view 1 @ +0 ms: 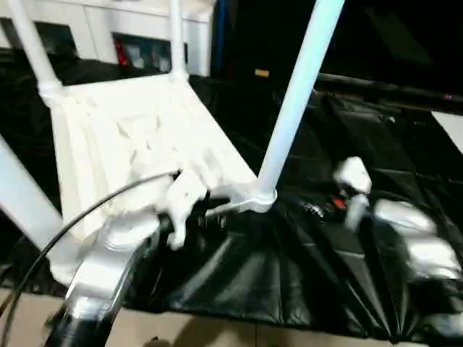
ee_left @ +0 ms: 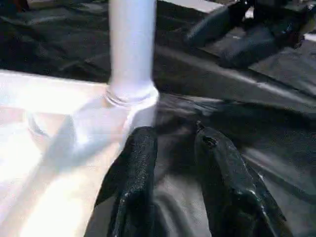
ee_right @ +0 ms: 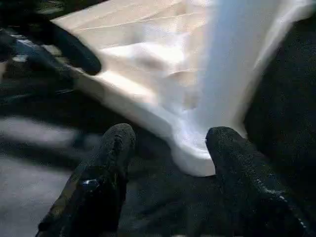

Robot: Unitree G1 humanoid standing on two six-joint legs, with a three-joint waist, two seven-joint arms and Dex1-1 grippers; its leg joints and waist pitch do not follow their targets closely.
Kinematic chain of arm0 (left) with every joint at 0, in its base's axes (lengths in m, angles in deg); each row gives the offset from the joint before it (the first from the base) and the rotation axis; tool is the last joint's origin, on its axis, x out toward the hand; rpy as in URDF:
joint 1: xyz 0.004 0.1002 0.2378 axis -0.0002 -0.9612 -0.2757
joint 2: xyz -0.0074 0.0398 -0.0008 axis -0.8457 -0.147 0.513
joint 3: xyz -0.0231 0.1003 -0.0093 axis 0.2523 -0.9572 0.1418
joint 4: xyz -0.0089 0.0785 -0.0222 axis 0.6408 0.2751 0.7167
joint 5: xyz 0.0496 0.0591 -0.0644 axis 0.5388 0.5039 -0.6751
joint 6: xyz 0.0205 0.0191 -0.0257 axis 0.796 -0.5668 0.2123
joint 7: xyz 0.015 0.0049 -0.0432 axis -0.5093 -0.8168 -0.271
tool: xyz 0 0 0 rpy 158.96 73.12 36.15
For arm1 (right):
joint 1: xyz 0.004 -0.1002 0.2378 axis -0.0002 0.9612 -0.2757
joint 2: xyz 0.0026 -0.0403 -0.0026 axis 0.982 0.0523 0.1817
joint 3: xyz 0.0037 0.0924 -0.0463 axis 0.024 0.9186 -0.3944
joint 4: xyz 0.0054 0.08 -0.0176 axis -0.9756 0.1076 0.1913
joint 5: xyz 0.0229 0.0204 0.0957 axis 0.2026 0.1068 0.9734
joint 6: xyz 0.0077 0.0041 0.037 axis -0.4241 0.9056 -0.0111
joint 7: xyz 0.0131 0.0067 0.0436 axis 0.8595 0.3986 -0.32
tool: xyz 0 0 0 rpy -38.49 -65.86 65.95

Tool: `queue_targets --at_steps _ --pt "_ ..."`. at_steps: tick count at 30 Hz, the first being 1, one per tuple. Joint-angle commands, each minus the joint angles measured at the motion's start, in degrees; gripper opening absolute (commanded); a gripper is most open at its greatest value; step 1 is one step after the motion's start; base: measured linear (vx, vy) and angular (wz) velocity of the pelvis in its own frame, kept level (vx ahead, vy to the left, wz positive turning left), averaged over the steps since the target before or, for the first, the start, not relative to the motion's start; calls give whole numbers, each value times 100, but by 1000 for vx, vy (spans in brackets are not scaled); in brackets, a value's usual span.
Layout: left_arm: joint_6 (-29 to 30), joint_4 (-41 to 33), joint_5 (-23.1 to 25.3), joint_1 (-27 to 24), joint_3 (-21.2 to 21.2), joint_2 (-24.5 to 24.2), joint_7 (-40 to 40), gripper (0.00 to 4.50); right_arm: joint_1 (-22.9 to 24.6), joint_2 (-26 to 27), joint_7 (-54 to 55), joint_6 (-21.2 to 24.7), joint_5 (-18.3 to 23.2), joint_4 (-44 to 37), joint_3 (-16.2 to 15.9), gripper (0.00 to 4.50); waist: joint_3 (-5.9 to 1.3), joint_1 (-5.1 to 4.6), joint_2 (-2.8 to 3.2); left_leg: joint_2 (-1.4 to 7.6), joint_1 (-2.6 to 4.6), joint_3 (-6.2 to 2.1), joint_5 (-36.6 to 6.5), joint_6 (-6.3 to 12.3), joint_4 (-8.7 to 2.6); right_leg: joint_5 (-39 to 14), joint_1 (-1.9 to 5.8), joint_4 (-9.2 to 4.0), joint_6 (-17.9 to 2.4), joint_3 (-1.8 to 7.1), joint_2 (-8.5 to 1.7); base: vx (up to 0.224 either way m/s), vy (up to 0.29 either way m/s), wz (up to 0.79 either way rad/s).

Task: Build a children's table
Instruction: Rotate leg to tighten

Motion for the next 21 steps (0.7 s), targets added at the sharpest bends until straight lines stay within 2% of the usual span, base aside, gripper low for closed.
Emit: queue_targets --at_steps 1,2,3,5,6,7,8,9,11,12,13,14,15,16,17,19,20,21 --pt "118 -263 -97 -124 -70 12 72 197 76 -69 -261 225 165 -236 -196 266 -287 14 16 -40 -16 77 -1511 262 -365 -1827 277 -483 -781 184 -179 0 0 0" --pt "122 -272 -100 -135 -72 11 75 212 77 -60 -259 224 163 -236 -206 266 -283 12 5 -38 -17 74 -1559 243 -369 -1897 274 -494 -749 182 -181 0 0 0" --pt "157 -416 -135 -323 -97 -13 118 223 87 82 -222 211 127 -243 -340 266 -271 10 -31 -41 -22 68 -1613 226 -371 -2059 260 -501 -714 178 -190 0 0 0" --pt "209 -555 -196 -492 -74 -21 202 233 32 255 -142 191 116 -193 -396 266 -270 -1 -34 -45 -34 55 -1675 184 -379 -2317 255 -530 -605 174 -201 0 0 0" --pt "251 -652 -238 -595 -45 -39 242 242 -55 412 -26 141 67 -81 -426 266 -278 -4 -52 -42 -35 52 -1625 162 -373 -2272 244 -512 -600 179 -203 0 0 0" --pt "266 -679 -251 -620 -36 -45 251 242 -82 457 9 126 51 -48 -435 266 -266 -15 -42 -47 -36 51 -1646 159 -386 -2312 235 -530 -587 177 -193 0 0 0" --pt "318 -778 -313 -707 13 -67 266 256 -173 603 109 110 15 48 -474 266 -281 -7 -51 -37 -2 53 -1661 134 -370 -2268 215 -524 -606 180 -198 0 0 0" --pt "330 -837 -348 -769 56 -98 253 276 -243 710 164 62 -7 138 -501 266 -278 -18 -64 -37 -16 50 -1625 119 -378 -2133 224 -502 -649 183 -187 0 0 0" --pt "355 -905 -374 -855 122 -155 249 280 -374 867 309 -16 -32 351 -506 266 -276 -24 -47 -40 -8 49 -1686 90 -387 -2098 216 -494 -674 180 -182 0 0 0" --pt "365 -948 -397 -913 171 -198 235 304 -476 975 415 -78 -57 527 -499 266 -278 -26 -75 -41 -15 49 -1660 79 -386 -2073 221 -491 -675 179 -187 0 0 0" --pt "402 -1047 -461 -1018 264 -308 209 304 -689 1163 670 -275 -158 912 -484 266 -280 -26 -67 -38 -10 46 -1644 52 -392 -2017 221 -478 -693 179 -185 0 0 0" --pt "403 -1051 -464 -1022 269 -312 208 304 -699 1171 682 -284 -163 930 -481 266 -285 -36 -45 -50 -6 48 -1633 19 -394 -1949 221 -469 -733 182 -178 0 0 0" --pt "446 -1134 -551 -1107 373 -390 191 317 -883 1317 910 -429 -229 1268 -424 266 -292 -30 -43 -39 18 57 -1571 -6 -381 -1732 198 -435 -804 192 -176 0 0 0" --pt "468 -1242 -685 -1244 504 -508 109 325 -1110 1464 1286 -603 -340 1676 -345 266 -295 -33 -47 -47 -2 54 -1507 -33 -384 -1589 222 -409 -851 189 -178 0 0 0" --pt "468 -1242 -685 -1244 504 -508 109 333 -1110 1464 1286 -603 -340 1676 -345 266 -297 -41 -47 -53 -7 54 -1490 -47 -390 -1550 230 -401 -860 186 -165 0 0 0" --pt "461 -1328 -794 -1369 626 -623 36 350 -1316 1561 1647 -745 -438 2044 -274 266 -306 -20 -39 -49 44 76 -1475 -47 -373 -1341 209 -393 -902 195 -147 0 0 0" --pt "456 -1391 -863 -1462 709 -703 -24 357 -1463 1605 2002 -833 -526 2316 -221 266 -311 -23 -53 -48 35 78 -1451 -44 -366 -1256 215 -374 -930 197 -150 0 0 0" --pt "447 -1437 -917 -1532 772 -769 -82 376 -1576 1639 2264 -891 -580 2518 -176 266 -314 -25 -42 -62 9 67 -1405 -99 -382 -1312 243 -357 -898 190 -155 0 0 0"
